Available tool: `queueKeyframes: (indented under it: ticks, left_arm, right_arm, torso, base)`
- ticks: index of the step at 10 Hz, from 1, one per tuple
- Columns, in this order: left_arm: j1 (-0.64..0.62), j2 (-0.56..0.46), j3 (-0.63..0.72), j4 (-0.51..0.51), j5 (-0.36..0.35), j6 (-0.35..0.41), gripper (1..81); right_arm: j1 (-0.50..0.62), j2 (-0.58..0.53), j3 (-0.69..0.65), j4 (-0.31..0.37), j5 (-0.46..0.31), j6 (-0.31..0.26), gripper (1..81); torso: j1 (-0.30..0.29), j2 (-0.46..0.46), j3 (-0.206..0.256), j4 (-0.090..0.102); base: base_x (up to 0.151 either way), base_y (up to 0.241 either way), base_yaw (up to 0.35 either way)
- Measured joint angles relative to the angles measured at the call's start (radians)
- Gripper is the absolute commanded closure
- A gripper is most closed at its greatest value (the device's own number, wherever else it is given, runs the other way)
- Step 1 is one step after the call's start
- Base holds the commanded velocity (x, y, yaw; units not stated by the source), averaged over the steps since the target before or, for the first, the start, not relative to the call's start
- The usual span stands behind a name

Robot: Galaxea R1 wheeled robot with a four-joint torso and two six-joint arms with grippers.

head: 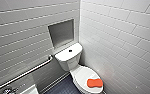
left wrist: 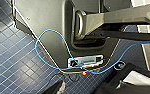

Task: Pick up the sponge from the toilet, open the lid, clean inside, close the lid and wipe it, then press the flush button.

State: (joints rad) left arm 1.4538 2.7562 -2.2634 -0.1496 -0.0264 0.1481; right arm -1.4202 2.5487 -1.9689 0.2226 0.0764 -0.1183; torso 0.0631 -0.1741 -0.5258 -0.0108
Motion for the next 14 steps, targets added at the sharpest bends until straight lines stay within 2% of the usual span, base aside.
queueKeyframes:
  ticks: [3,6,7,9,12,14]
  left_arm:
    - [0.007,0.018,0.0,0.001,0.004,0.004,1.0]
    - [0.012,0.021,-0.001,0.001,0.002,0.004,1.0]
    - [0.023,0.026,-0.001,0.0,0.001,0.004,1.0]
    - [0.023,0.042,-0.001,0.0,-0.003,0.005,1.0]
    - [0.025,0.051,-0.001,-0.001,-0.003,0.0,1.0]
    - [0.026,0.051,-0.001,0.0,-0.002,0.0,1.0]
  right_arm:
    - [0.089,-0.106,0.098,0.06,0.0,0.0,1.0]
    - [0.176,-0.15,0.186,0.103,0.0,0.0,1.0]
    - [0.202,-0.17,0.207,0.12,0.0,0.0,1.0]
    - [0.255,-0.193,0.227,0.157,0.001,0.001,1.0]
    - [0.323,-0.194,0.23,0.302,-0.008,0.001,1.0]
    - [0.362,-0.194,0.23,0.334,0.0,0.001,1.0]
  torso:
    - [0.068,-0.107,-0.1,0.0]
    - [0.139,-0.218,-0.203,0.0]
    - [0.162,-0.251,-0.22,0.0]
    - [0.201,-0.315,-0.234,0.0]
    - [0.272,-0.427,-0.236,0.0]
    - [0.32,-0.504,-0.236,0.0]
  base:
    - [0.0,0.0,0.0]
    - [0.0,0.0,0.0]
    - [0.0,0.0,0.0]
    - [0.0,0.0,0.0]
    - [0.0,0.0,0.0]
    - [0.0,0.0,0.0]
